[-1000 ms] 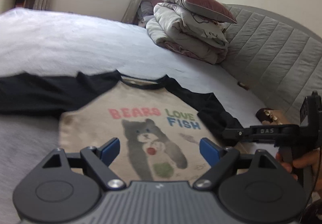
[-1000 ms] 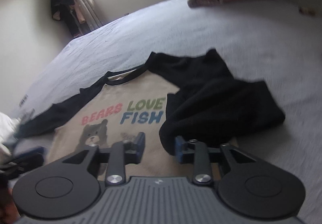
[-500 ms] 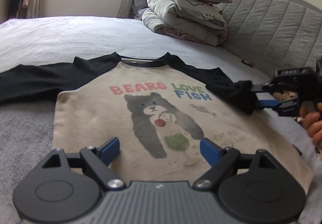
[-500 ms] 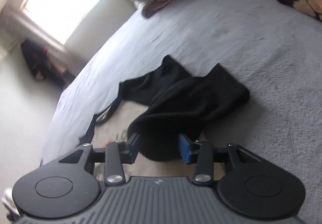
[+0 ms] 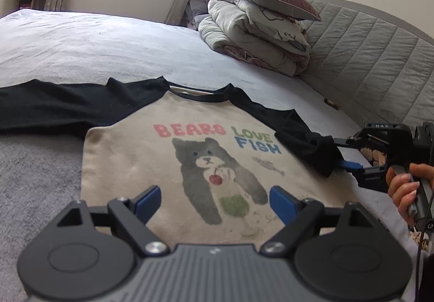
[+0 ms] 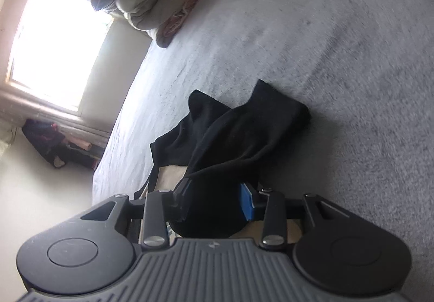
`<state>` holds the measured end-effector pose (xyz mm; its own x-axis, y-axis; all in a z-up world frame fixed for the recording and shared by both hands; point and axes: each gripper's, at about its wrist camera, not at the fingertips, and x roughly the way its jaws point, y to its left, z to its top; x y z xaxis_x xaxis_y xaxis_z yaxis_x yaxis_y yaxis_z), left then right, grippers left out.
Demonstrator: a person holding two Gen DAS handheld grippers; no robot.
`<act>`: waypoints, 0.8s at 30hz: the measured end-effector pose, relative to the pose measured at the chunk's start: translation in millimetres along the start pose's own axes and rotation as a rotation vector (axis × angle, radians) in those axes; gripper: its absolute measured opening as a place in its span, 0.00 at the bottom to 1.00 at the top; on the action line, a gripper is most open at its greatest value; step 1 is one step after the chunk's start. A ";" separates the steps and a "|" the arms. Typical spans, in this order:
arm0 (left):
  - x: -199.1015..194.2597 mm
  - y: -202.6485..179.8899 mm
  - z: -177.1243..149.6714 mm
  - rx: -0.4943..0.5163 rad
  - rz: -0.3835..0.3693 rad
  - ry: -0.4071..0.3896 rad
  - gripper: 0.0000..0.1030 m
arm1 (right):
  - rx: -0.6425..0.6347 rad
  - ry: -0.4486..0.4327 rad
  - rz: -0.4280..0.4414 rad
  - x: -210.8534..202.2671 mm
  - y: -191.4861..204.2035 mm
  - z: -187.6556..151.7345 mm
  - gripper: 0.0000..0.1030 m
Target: Fold clothes
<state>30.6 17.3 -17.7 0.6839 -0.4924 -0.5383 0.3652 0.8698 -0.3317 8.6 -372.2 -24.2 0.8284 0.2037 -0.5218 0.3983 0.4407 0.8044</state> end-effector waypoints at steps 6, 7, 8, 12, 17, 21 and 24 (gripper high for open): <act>-2.7 3.3 2.3 -0.024 0.001 -0.003 0.86 | 0.024 -0.046 0.018 -8.4 -2.7 5.1 0.42; -3.1 3.5 2.6 -0.027 -0.001 -0.003 0.86 | 0.017 -0.049 0.017 -8.5 -2.6 6.0 0.42; -3.2 3.3 2.7 -0.028 -0.002 -0.003 0.86 | 0.006 -0.058 0.008 -7.0 -2.7 6.8 0.42; -3.2 2.5 2.0 -0.025 -0.002 0.000 0.86 | -0.038 -0.085 -0.041 5.1 -1.5 6.1 0.37; -4.7 2.7 2.1 -0.028 -0.008 0.006 0.86 | -0.122 -0.120 -0.037 12.3 8.2 0.7 0.13; -5.8 8.4 5.4 -0.090 -0.063 0.022 0.85 | -0.331 -0.128 0.014 9.3 37.2 -9.7 0.13; -6.1 14.8 7.0 -0.156 -0.113 0.037 0.83 | -0.559 -0.097 0.057 9.7 65.6 -26.0 0.13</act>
<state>36.3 33.3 -13.9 0.6194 -0.5902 -0.5177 0.3341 0.7949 -0.5065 32.5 -318.6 16.2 0.8855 0.1710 -0.4321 0.1049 0.8323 0.5443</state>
